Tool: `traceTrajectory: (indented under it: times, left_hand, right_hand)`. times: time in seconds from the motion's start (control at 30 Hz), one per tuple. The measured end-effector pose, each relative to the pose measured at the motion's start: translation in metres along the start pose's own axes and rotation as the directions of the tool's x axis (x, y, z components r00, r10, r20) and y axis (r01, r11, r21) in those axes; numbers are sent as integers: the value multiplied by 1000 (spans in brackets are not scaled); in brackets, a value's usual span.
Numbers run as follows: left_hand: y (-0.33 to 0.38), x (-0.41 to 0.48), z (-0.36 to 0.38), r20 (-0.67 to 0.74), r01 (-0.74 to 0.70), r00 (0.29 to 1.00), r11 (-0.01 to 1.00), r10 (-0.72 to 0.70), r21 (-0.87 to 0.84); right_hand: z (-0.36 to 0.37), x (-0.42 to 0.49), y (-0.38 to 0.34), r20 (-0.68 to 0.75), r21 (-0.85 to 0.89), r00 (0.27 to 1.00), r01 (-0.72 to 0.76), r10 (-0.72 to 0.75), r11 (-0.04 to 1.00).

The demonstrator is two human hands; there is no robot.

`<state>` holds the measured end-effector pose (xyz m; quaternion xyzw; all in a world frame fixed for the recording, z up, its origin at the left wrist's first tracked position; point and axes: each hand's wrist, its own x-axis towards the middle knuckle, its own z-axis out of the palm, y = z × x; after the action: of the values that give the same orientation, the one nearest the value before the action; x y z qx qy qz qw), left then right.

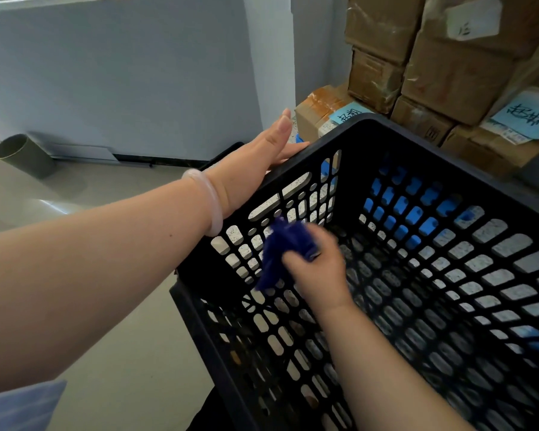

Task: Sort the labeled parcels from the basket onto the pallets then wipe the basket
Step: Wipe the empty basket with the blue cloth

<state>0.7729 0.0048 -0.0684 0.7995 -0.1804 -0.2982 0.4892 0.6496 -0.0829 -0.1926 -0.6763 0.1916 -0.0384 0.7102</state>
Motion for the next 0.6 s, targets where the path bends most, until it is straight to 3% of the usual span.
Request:
traceTrajectory:
  times: [0.03, 0.1, 0.17, 0.37, 0.5, 0.6]
  left_hand:
    - [-1, 1, 0, -2, 2, 1000, 1000, -2, 6]
    - [-1, 1, 0, -9, 6, 1000, 1000, -6, 15]
    - [1, -1, 2, -17, -2, 1000, 1000, 2, 7]
    - [9, -12, 6, -67, -28, 997, 997, 33, 78]
    - [11, -12, 8, -60, -19, 998, 1000, 20, 20]
    - [12, -13, 9, -85, -27, 996, 999, 30, 41]
  right_hand:
    - [-8, 9, -5, -131, 48, 991, 30, -23, 998]
    - [-23, 34, -9, -413, 20, 907, 101, -84, 995]
    - [-29, 58, -8, -532, -60, 839, 93, -111, 994]
    - [0, 66, 20, -482, -45, 876, -55, 27, 997]
    - [32, 31, 47, -315, 39, 941, -118, 125, 992]
    - [45, 17, 58, -279, 27, 946, -166, 167, 986]
